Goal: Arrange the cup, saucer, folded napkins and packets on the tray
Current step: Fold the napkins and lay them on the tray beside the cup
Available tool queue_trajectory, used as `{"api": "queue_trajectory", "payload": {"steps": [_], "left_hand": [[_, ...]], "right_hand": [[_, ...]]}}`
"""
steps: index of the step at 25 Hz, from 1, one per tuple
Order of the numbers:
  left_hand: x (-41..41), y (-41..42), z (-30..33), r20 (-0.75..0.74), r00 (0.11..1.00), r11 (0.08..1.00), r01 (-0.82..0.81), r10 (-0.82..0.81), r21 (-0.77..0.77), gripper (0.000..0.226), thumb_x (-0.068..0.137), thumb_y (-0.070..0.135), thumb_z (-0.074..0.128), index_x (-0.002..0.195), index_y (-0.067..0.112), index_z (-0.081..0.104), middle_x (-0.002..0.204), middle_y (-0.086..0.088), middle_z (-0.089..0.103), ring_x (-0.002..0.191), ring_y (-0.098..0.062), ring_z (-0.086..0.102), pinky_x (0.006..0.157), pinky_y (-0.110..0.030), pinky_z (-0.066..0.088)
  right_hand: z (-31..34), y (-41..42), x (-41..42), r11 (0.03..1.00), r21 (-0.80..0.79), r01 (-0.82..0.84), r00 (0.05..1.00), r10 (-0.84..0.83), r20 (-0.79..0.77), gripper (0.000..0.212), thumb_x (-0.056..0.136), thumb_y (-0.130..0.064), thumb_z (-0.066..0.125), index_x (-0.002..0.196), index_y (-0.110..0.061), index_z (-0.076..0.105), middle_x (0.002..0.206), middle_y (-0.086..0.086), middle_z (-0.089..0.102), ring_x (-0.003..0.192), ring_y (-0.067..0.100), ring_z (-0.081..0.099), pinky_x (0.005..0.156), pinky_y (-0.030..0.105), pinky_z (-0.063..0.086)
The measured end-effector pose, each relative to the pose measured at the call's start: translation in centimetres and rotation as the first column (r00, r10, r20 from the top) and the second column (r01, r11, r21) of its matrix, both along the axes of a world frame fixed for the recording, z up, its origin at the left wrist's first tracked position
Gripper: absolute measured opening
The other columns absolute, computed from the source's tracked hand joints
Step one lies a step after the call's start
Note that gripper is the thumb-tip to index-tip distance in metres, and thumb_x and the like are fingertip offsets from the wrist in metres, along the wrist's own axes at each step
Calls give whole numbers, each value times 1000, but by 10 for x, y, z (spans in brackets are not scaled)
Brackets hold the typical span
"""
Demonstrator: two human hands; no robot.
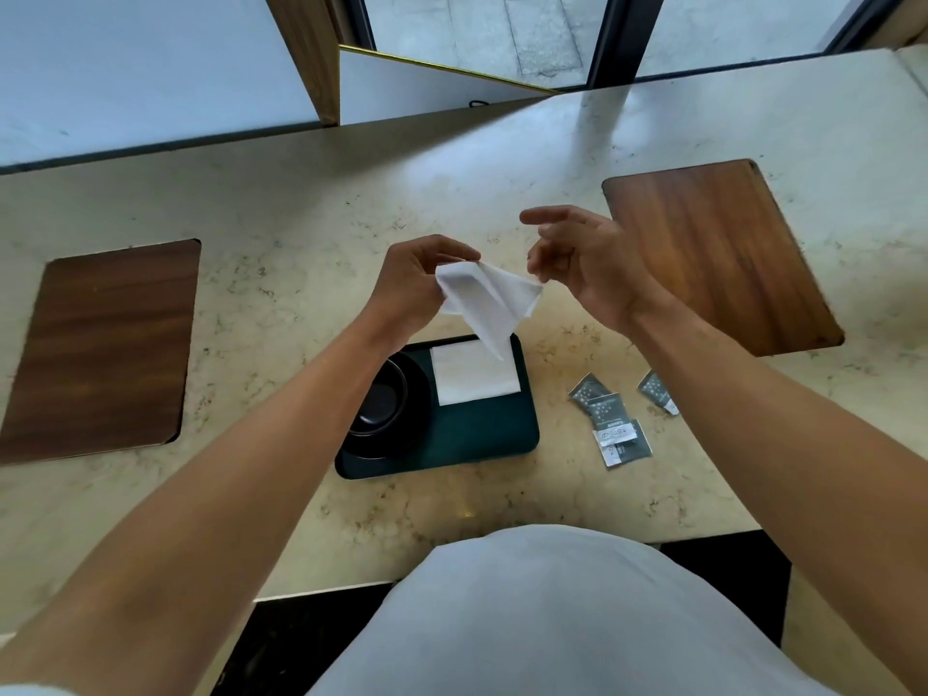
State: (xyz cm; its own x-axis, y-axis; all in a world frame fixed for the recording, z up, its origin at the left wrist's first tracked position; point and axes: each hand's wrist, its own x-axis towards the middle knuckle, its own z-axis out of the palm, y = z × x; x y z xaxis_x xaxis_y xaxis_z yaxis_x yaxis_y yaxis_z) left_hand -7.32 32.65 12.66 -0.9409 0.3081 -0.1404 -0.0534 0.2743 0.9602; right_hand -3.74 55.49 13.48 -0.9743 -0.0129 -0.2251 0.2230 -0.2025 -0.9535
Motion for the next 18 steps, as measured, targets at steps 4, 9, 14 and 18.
{"api": "queue_trajectory", "payload": {"steps": [4, 9, 14, 18], "left_hand": [[9, -8, 4, 56, 997, 993, -61, 55, 99, 29, 90, -14, 57, 100, 4, 77, 105, -12, 75, 95, -24, 70, 79, -45, 59], [14, -16, 5, 110, 984, 978, -154, 139, 138, 28, 89, -10, 61, 95, 10, 80, 103, -11, 76, 95, -28, 70, 81, -49, 60], [18, -24, 6, 159, 965, 954, -236, 208, 185, 36, 89, -9, 55, 90, 15, 81, 101, -8, 76, 94, -31, 69, 81, -51, 59], [24, -26, 7, 171, 961, 951, -247, 217, 185, 30, 87, -4, 56, 91, 14, 81, 99, -8, 76, 91, -28, 69, 77, -47, 60]], "right_hand": [[-7, 2, 13, 984, 176, 10, 1000, -9, -7, 41, 77, -2, 53, 109, -17, 74, 103, 7, 73, 99, 20, 64, 88, 33, 51], [-12, -7, 31, 860, 505, -72, 992, 113, -51, 39, 84, -23, 76, 122, -24, 67, 123, -6, 68, 119, 11, 61, 98, 34, 54], [-22, -26, 45, 929, 341, 141, 990, -131, -53, 24, 91, -16, 64, 115, -14, 63, 92, 7, 76, 82, 24, 72, 77, 45, 56], [-23, -42, 53, 966, 245, 84, 996, -76, -43, 40, 88, -11, 66, 126, -25, 62, 98, 5, 80, 93, 26, 76, 83, 43, 60]]}}
